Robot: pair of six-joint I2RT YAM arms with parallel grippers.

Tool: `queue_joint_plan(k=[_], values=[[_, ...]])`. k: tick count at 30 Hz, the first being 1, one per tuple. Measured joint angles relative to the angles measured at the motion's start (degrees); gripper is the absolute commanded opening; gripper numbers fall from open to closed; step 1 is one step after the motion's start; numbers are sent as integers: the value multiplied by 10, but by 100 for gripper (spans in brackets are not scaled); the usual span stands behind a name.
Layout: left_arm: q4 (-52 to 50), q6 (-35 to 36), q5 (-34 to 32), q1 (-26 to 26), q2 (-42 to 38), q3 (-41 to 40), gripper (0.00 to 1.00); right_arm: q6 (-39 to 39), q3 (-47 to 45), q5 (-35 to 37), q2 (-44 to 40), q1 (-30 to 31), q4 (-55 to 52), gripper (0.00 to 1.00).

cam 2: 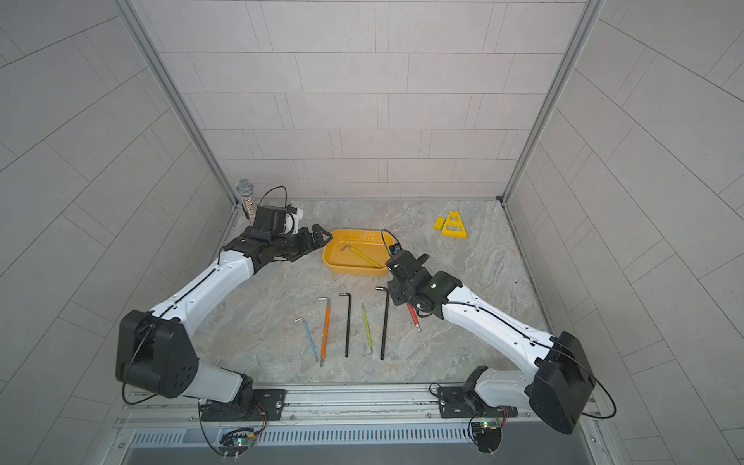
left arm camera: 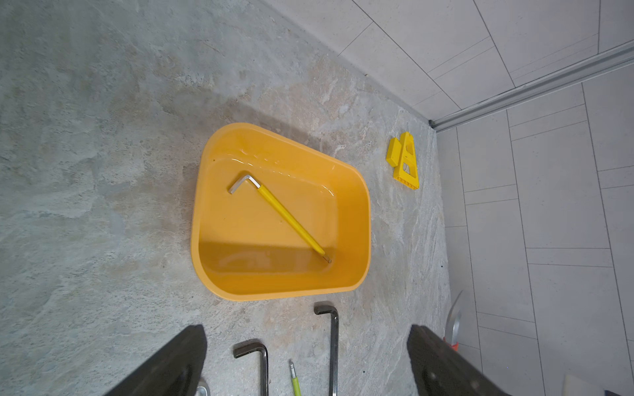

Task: Put the hex key on the desktop into the storage box
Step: Pick up the Allen key from the center of the board, then place the Allen key in the storage box.

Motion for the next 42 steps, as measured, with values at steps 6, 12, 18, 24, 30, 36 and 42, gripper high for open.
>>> queue_joint_plan(k=[6, 12, 18, 24, 30, 36, 42], values=[[18, -16, 14, 20, 19, -20, 99, -76, 42, -51, 54, -23, 32, 1], [29, -30, 19, 41, 19, -35, 99, -143, 115, -100, 134, -47, 52, 0], [44, -42, 26, 71, 12, -45, 99, -206, 217, -119, 234, -50, 54, 0], [51, -52, 30, 101, 10, -49, 99, -248, 332, -128, 339, -53, 48, 0], [51, -59, 35, 116, 10, -49, 99, -278, 441, -133, 433, -56, 37, 0], [62, -75, 45, 122, 10, -57, 99, -305, 517, -134, 499, -57, 27, 0], [69, -85, 50, 122, 10, -57, 99, -324, 557, -134, 545, -57, 26, 0]])
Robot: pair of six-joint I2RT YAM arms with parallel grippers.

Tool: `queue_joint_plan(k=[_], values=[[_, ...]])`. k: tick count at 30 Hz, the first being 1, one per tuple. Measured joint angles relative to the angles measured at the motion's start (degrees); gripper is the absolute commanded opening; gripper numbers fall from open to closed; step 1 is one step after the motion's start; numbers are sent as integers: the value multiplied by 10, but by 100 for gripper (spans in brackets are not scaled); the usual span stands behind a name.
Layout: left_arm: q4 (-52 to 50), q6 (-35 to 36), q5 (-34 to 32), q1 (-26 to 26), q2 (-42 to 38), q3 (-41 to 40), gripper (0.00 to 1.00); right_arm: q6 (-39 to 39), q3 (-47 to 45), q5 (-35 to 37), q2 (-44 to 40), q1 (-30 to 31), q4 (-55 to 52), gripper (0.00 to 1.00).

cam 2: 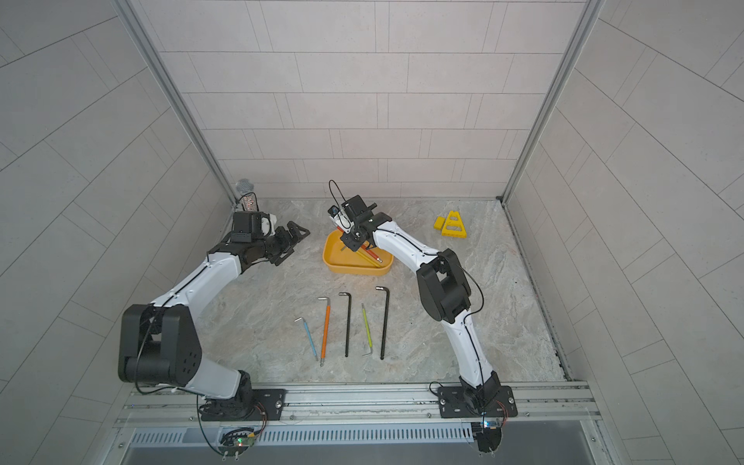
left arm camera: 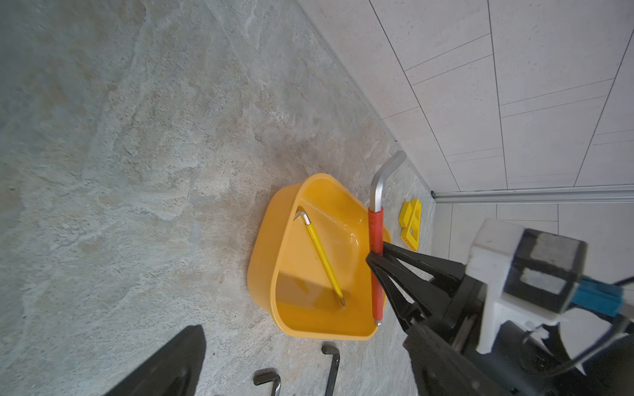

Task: Put the hex key on the desktop into the storage box
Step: Place the Allen key in the storage box.

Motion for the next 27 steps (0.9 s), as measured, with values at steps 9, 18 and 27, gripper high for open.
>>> queue_joint_plan(k=[9, 18, 27], values=[[2, -5, 4, 3, 0, 0, 99, -4, -28, -3, 10, -4, 9, 0], [8, -5, 6, 3, 0, -3, 99, -3, -77, -11, 10, -6, 24, 3], [-13, 14, 8, 3, 0, 2, 100, 17, -82, -14, 10, -6, 33, 44]])
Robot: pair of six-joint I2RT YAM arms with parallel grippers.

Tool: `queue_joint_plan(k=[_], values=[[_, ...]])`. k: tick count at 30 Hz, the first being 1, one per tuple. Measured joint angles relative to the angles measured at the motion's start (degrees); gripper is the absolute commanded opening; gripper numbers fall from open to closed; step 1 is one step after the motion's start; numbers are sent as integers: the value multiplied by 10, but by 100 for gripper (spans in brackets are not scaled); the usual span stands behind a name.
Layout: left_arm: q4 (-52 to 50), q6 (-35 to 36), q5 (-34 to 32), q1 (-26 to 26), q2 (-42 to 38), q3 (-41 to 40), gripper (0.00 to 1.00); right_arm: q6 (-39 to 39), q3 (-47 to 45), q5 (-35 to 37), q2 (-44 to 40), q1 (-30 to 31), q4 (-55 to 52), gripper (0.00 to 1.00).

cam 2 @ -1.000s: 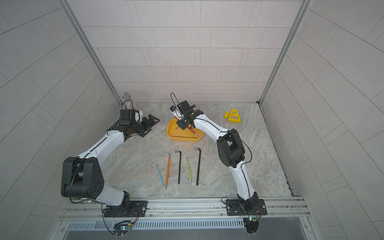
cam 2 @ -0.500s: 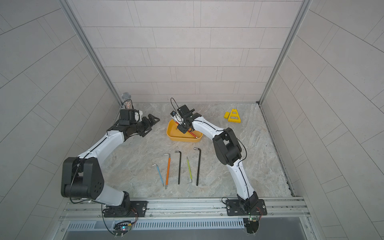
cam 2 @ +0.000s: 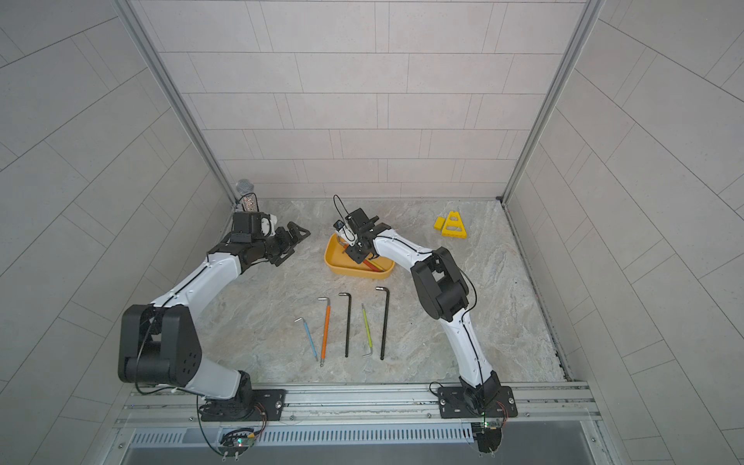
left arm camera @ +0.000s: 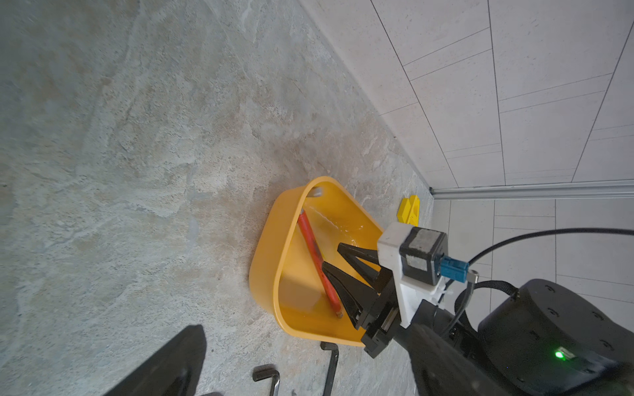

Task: Put the hex key on the desktop into the storage box
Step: Place the Allen key in the storage box.

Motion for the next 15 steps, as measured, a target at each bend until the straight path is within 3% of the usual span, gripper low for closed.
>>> queue_joint_plan(k=[9, 15], values=[[-20, 28, 8, 0, -23, -11, 99, 14, -11, -6, -25, 0, -2, 47], [-6, 33, 25, 0, -63, -47, 100, 41, -47, -2, -111, -4, -2, 45]])
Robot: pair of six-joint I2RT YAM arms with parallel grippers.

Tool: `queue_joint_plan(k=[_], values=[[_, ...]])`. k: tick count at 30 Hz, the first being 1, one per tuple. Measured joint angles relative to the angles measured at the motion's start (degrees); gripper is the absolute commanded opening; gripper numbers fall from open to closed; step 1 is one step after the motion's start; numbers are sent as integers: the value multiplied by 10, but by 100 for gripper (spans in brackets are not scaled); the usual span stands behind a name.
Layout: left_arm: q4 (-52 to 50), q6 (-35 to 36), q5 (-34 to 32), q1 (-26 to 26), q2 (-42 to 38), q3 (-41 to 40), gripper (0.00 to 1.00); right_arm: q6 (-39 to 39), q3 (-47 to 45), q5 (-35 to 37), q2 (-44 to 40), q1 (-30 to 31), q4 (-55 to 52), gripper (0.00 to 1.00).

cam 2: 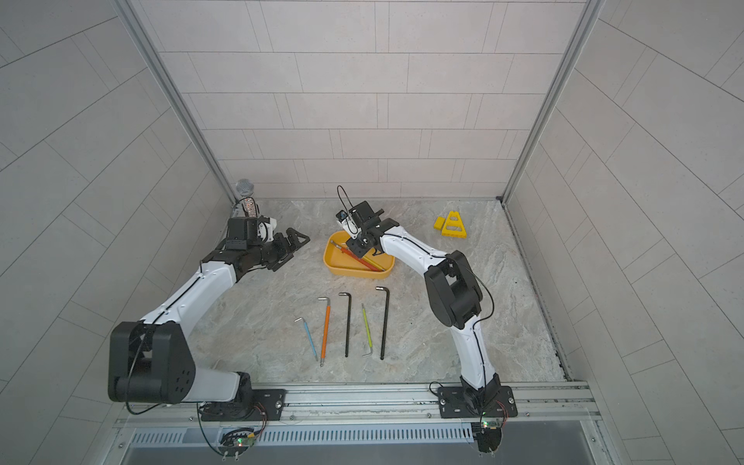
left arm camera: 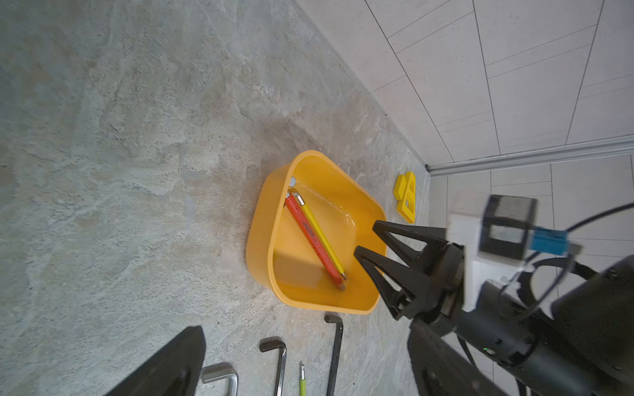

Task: Put the hex key on the desktop into the storage box
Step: Place the Allen key in the storage box, then pick up the Allen key from the center of the board.

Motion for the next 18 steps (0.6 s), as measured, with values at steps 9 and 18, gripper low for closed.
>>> queue_joint_plan(k=[9, 18], values=[[-4, 12, 2, 0, -13, -26, 100, 87, -137, -1, -201, -21, 13, 45], [-23, 14, 0, -17, -18, -58, 100, 230, -330, -21, -355, -23, 10, 46]])
